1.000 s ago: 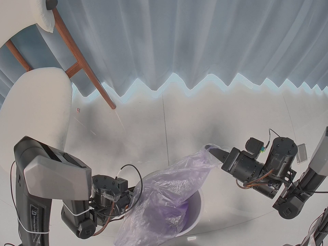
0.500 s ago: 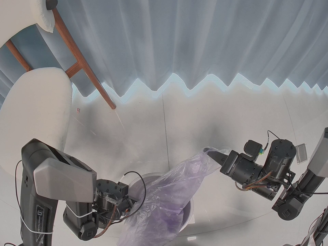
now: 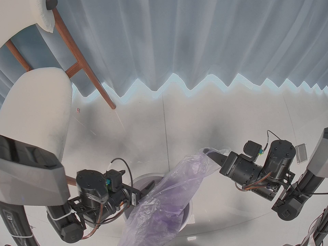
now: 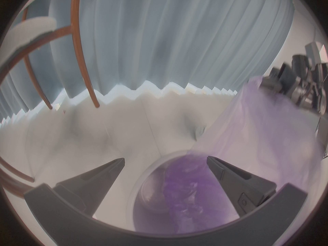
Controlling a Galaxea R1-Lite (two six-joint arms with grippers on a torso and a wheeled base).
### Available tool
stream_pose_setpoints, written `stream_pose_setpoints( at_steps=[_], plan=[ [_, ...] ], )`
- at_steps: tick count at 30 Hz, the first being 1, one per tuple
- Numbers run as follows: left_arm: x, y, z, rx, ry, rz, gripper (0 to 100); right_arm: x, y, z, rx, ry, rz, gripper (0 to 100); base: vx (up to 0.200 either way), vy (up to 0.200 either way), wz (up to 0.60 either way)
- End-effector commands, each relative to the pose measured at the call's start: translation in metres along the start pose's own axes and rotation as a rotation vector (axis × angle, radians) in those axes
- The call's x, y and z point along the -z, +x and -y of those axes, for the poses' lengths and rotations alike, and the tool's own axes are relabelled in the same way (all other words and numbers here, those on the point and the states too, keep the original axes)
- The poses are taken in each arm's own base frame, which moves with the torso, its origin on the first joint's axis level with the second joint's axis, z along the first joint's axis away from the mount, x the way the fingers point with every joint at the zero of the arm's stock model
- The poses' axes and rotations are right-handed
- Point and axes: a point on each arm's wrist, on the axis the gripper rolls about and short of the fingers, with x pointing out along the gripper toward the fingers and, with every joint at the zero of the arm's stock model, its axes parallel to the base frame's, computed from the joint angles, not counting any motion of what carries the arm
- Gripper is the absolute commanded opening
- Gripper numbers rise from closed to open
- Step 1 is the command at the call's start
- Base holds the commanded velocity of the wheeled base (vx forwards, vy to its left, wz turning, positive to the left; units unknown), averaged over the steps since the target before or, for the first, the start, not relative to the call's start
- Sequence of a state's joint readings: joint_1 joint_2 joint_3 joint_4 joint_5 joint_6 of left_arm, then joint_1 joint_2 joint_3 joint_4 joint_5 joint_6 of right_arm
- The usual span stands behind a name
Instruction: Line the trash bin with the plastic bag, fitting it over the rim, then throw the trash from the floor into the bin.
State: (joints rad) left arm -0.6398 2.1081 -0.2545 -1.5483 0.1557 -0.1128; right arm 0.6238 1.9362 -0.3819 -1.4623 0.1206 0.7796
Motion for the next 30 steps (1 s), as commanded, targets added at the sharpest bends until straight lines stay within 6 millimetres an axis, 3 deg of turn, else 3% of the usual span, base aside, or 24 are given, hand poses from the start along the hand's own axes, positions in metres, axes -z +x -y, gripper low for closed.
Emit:
stream_pose_setpoints(
  at_steps=[1,2,6,9,11,13,20,24,28,30],
  plan=[
    [-0.045,-0.044,0.009,0.047,-0.019,0.188,100,0.000,0.001,0.000,-0.004,-0.002,0.002,0,0.000,0.000,0.00],
    [-0.049,-0.046,0.009,0.049,-0.020,0.205,100,0.000,0.002,0.000,-0.006,-0.003,0.005,0,0.000,0.000,0.00],
    [-0.094,-0.056,0.013,0.083,-0.039,0.411,100,-0.002,0.002,-0.003,-0.015,-0.003,0.013,0,0.000,0.000,0.00],
    [-0.141,-0.051,0.015,0.079,-0.073,0.604,100,0.001,0.000,-0.007,-0.029,-0.003,0.001,0,-0.067,0.000,0.00],
    [-0.150,-0.050,0.016,0.088,-0.080,0.640,100,0.003,0.000,-0.010,-0.039,-0.003,-0.001,0,-0.200,0.000,0.00],
    [-0.144,-0.055,0.020,0.126,-0.100,0.617,100,0.004,0.000,-0.013,-0.058,-0.007,0.009,0,-0.200,0.000,0.00],
    [-0.114,-0.060,0.009,0.143,-0.090,0.492,100,0.003,-0.001,-0.015,-0.072,-0.010,0.019,0,-0.200,0.000,0.00],
    [-0.131,-0.061,0.015,0.157,-0.108,0.563,100,0.004,0.001,-0.013,-0.069,-0.012,0.019,0,-0.200,0.000,0.00],
    [-0.163,-0.052,0.014,0.146,-0.159,0.687,100,0.003,0.005,-0.010,-0.063,-0.011,0.023,0,-0.100,0.000,0.00],
    [-0.182,-0.049,0.004,0.143,-0.251,0.756,100,0.003,0.005,-0.011,-0.065,-0.013,0.023,0,0.000,0.000,0.00]
  ],
)
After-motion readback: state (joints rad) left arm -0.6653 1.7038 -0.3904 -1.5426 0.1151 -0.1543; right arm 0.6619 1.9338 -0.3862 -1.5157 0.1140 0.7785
